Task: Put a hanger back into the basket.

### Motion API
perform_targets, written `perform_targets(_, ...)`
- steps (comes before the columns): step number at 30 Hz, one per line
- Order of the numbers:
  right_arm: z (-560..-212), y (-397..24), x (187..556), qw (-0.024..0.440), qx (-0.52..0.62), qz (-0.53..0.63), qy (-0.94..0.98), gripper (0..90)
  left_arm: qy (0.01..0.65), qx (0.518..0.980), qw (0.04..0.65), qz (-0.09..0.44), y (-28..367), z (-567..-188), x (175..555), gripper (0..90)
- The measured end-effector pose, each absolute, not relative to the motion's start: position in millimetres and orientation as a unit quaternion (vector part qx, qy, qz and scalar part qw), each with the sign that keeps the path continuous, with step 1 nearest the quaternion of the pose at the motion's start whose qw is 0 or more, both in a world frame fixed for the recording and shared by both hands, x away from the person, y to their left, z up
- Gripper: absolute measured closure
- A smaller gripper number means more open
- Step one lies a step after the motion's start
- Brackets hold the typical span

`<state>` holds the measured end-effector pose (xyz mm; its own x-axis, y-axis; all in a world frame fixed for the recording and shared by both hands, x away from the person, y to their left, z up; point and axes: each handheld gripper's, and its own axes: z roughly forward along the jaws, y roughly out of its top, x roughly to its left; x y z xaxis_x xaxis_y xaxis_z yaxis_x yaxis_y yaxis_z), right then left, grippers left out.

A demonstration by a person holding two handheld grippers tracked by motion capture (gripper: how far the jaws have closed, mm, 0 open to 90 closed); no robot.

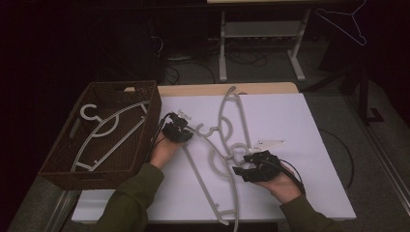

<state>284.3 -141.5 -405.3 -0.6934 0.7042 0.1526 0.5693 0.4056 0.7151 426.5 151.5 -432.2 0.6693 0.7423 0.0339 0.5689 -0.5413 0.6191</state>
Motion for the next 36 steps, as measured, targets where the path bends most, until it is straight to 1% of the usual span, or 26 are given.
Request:
perform_targets(4, -411, -137, 276, 0.076, 0.379, 0.38, 0.84, 41.1, 0.379, 0.86, 0.305, 0.156, 154, -427, 421, 63.1)
perform_targets(5, -411, -137, 276, 0.076, 0.379, 0.38, 0.84, 41.1, 0.38, 0.858, 0.307, 0.157, 155, -425, 419, 63.1)
perform_targets(8, -416, -131, 271, 0.065, 0.378, 0.371, 0.845, 42.0, 0.372, 0.855, 0.328, 0.15, 158, -420, 409, 54.6)
perform_targets(10, -421, -125, 270, 0.061, 0.377, 0.363, 0.85, 42.5, 0.37, 0.854, 0.336, 0.148, 159, -419, 406, 50.8)
perform_targets(11, -421, -125, 270, 0.061, 0.377, 0.363, 0.85, 42.5, 0.367, 0.852, 0.342, 0.148, 159, -418, 403, 50.8)
perform_targets(14, -427, -117, 271, 0.057, 0.377, 0.35, 0.855, 43.7, 0.365, 0.846, 0.365, 0.136, 159, -416, 394, 45.7)
perform_targets(16, -430, -113, 271, 0.055, 0.376, 0.343, 0.859, 44.6, 0.356, 0.846, 0.375, 0.132, 160, -415, 389, 44.1)
perform_targets(18, -435, -104, 271, 0.058, 0.375, 0.33, 0.864, 47.4, 0.354, 0.845, 0.38, 0.127, 161, -415, 383, 41.5)
perform_targets(22, -439, -100, 272, 0.068, 0.37, 0.317, 0.871, 54.0, 0.351, 0.844, 0.385, 0.125, 164, -414, 379, 40.1)
perform_targets(23, -439, -100, 272, 0.068, 0.37, 0.317, 0.871, 54.0, 0.351, 0.844, 0.385, 0.125, 164, -414, 379, 40.0)
perform_targets(24, -439, -99, 271, 0.079, 0.367, 0.312, 0.873, 58.7, 0.35, 0.846, 0.383, 0.126, 164, -414, 378, 40.0)
perform_targets(25, -438, -98, 271, 0.08, 0.367, 0.31, 0.873, 61.1, 0.344, 0.848, 0.382, 0.128, 164, -414, 379, 40.0)
perform_targets(28, -438, -98, 272, 0.083, 0.366, 0.308, 0.874, 62.3, 0.346, 0.847, 0.383, 0.127, 163, -414, 378, 40.0)
perform_targets(30, -438, -99, 273, 0.081, 0.369, 0.305, 0.874, 64.8, 0.343, 0.849, 0.382, 0.127, 162, -415, 378, 40.0)
perform_targets(31, -437, -99, 274, 0.082, 0.369, 0.303, 0.875, 66.9, 0.341, 0.85, 0.382, 0.128, 162, -415, 378, 40.0)
perform_targets(32, -437, -100, 274, 0.088, 0.37, 0.298, 0.875, 72.8, 0.339, 0.851, 0.381, 0.128, 162, -415, 378, 40.0)
perform_targets(33, -437, -101, 275, 0.089, 0.371, 0.298, 0.875, 75.2, 0.339, 0.851, 0.381, 0.128, 162, -415, 378, 40.0)
perform_targets(34, -437, -103, 276, 0.09, 0.372, 0.296, 0.875, 76.7, 0.335, 0.852, 0.381, 0.128, 162, -414, 378, 39.6)
perform_targets(36, -437, -104, 276, 0.089, 0.374, 0.298, 0.874, 77.0, 0.332, 0.853, 0.382, 0.127, 162, -414, 377, 39.5)
